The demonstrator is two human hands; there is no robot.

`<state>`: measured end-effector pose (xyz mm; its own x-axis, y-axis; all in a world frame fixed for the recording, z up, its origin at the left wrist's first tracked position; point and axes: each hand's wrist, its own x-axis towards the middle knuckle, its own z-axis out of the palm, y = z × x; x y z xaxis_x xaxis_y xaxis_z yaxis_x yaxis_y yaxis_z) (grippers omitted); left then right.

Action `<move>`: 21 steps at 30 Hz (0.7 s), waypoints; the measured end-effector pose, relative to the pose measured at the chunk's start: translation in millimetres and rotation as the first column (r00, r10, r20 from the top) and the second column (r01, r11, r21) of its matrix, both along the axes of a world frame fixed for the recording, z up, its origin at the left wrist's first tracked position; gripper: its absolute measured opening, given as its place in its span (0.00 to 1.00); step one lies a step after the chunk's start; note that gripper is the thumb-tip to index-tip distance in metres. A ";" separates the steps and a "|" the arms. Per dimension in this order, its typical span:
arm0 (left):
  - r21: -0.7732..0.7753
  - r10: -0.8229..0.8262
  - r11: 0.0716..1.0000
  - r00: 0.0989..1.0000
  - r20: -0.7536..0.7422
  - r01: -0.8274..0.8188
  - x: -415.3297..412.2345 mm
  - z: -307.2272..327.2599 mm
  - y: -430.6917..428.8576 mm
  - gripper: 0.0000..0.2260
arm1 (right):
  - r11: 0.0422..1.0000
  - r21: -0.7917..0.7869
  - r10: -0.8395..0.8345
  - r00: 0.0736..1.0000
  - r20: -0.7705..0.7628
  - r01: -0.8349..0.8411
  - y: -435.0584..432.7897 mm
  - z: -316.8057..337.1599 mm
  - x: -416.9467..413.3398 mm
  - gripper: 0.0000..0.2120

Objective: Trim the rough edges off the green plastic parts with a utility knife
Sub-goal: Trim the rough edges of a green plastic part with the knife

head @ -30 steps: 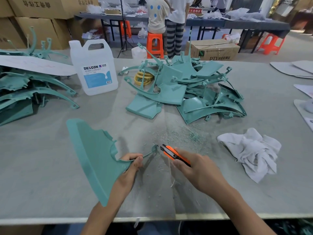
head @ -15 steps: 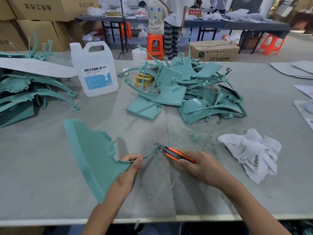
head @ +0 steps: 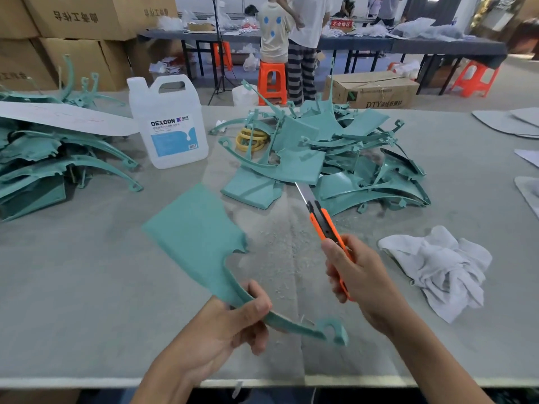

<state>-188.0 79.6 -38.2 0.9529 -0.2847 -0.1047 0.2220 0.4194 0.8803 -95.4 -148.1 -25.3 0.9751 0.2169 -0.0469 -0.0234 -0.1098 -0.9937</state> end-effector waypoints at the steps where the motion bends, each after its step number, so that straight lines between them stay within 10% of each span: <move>1: -0.014 -0.055 0.998 0.998 0.005 0.055 -0.8 0.6 -4.8 0.15 | 0.998 0.055 0.025 1.000 -0.015 -0.024 8.5 5.1 -2.0 0.14; 10: -0.078 -0.349 0.935 0.936 -0.049 0.345 -6.6 -3.5 -16.2 0.18 | 0.956 0.294 0.107 0.950 -0.293 -0.017 50.8 6.5 -4.0 0.12; 15: 0.249 0.270 0.939 0.958 -0.101 -0.239 17.2 -15.9 -8.7 0.23 | 0.991 0.132 0.071 0.961 -0.266 -0.037 30.8 2.9 15.0 0.13; 21: 0.683 0.532 0.500 0.811 0.243 -0.532 76.4 -33.3 16.7 0.13 | 0.970 -0.232 0.053 0.996 -0.065 -0.067 19.5 -7.3 13.6 0.12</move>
<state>-111.6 96.4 -71.5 0.8991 0.4362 -0.0356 0.1704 -0.2740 0.9465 -81.8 -128.6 -32.6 0.9547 0.2513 -0.1592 -0.0663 -0.3418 -0.9374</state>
